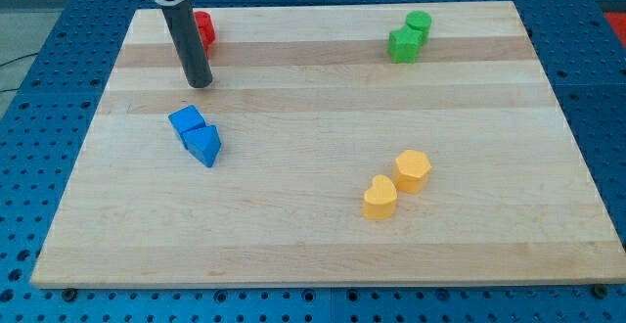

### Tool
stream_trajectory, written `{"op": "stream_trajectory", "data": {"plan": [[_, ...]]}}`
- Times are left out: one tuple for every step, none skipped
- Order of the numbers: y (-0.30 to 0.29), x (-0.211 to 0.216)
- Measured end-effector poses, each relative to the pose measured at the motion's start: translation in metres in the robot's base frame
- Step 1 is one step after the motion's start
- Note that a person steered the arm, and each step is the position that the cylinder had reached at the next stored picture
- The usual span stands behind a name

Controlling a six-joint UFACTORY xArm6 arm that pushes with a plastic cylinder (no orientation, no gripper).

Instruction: Push the green star below the green circle

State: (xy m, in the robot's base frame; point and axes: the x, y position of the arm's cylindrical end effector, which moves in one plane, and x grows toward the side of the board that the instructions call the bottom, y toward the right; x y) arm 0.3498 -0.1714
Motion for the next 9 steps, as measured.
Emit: {"op": "stream_trajectory", "data": {"plan": [[0.0,0.0],[0.073,-0.008],[0.153,-0.038],[0.184,-0.073],[0.217,-0.078],[0.24,-0.063],[0.254,-0.059],[0.268,-0.059],[0.271,-0.059]]}}
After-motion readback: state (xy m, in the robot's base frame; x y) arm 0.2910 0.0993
